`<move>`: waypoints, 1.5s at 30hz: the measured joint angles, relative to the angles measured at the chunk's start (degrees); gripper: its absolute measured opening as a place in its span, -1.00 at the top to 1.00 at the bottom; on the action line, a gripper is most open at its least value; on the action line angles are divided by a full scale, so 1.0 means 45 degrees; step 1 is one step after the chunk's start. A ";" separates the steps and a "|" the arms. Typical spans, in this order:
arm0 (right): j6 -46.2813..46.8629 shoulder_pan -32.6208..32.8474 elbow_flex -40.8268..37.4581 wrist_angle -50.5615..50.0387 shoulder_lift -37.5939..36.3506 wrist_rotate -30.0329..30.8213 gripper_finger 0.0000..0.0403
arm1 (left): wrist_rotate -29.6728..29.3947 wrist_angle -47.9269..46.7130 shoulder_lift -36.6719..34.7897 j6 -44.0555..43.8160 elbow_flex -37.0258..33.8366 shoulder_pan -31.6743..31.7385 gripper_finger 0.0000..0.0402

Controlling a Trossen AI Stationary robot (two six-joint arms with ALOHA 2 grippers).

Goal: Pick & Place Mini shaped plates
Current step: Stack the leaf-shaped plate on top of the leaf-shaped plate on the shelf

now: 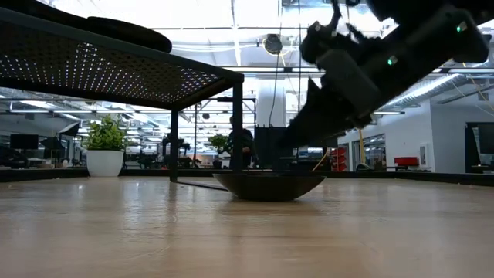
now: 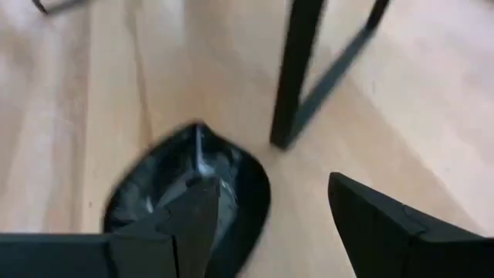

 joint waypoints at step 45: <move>-0.5229 0.0755 0.0002 0.2252 -0.1828 0.4065 1.00 | -0.1017 0.1206 0.1676 0.0173 -0.0025 -0.0934 0.62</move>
